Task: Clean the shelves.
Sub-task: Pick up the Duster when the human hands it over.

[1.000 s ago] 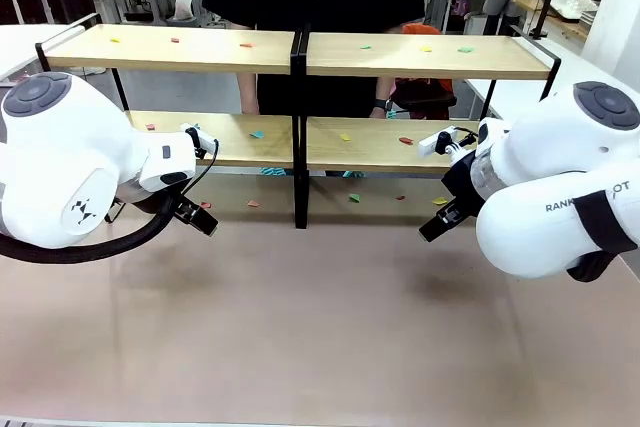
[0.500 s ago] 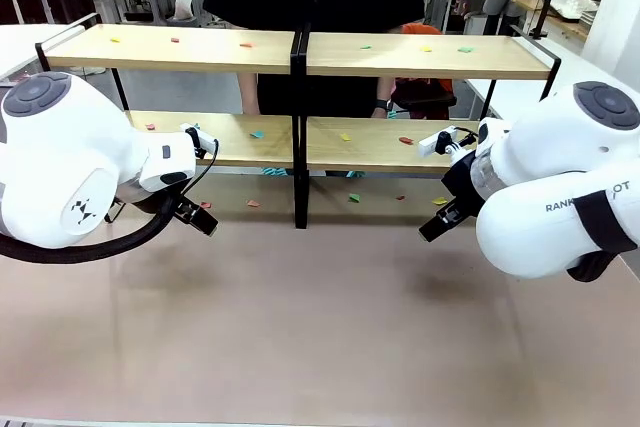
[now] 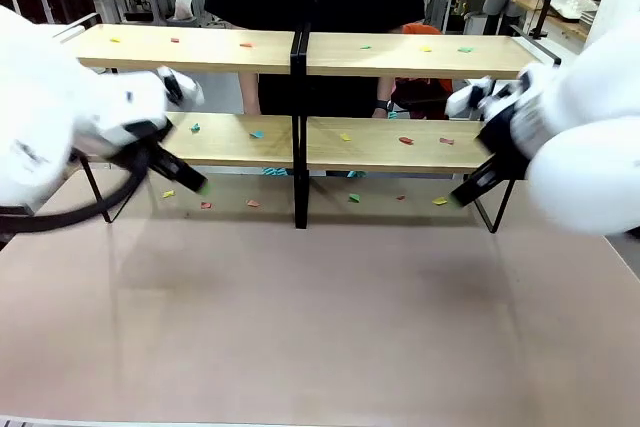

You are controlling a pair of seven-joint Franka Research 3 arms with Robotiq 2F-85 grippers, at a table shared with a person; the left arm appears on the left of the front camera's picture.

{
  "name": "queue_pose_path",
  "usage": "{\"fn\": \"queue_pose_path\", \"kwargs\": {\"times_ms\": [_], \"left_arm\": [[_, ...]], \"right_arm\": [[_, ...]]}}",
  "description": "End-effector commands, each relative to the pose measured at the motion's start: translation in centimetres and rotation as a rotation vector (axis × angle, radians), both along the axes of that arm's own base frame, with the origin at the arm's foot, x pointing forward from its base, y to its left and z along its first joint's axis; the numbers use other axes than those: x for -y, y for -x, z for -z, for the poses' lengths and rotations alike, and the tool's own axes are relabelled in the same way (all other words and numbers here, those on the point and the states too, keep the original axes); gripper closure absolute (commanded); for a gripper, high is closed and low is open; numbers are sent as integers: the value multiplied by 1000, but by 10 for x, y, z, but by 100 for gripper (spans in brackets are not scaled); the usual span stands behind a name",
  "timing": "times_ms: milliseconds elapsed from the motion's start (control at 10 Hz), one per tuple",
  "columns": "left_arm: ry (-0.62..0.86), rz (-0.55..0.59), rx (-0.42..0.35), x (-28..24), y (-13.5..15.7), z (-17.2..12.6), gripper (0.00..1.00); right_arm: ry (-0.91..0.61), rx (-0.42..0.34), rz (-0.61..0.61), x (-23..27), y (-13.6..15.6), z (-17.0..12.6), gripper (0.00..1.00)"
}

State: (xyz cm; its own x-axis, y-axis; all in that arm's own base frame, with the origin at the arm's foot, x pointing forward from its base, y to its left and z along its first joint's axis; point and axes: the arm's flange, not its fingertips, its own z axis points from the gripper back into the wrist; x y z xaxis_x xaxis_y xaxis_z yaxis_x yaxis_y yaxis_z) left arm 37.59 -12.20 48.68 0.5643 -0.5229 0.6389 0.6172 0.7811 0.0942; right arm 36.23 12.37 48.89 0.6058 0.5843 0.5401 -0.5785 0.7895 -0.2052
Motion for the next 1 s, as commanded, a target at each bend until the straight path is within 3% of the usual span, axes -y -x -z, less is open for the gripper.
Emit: {"fn": "queue_pose_path", "kwargs": {"times_ms": [0,100,200,500,800,900], "left_arm": [[49,83,45,-71,84,-41,0],[74,89,70,-87,98,-61,0],[142,202,82,-113,108,-81,0],[204,113,178,-136,117,-113,0],[330,15,271,-154,110,-123,0],[371,-14,297,-165,113,-123,0]], "right_arm": [[5,14,-37,45,31,-79,0],[-22,44,-66,60,41,-105,0],[-69,98,-116,73,52,-130,0],[-128,180,-154,89,61,-177,0],[-184,257,-109,87,63,-201,0],[-221,252,-136,90,62,-204,0]]}}
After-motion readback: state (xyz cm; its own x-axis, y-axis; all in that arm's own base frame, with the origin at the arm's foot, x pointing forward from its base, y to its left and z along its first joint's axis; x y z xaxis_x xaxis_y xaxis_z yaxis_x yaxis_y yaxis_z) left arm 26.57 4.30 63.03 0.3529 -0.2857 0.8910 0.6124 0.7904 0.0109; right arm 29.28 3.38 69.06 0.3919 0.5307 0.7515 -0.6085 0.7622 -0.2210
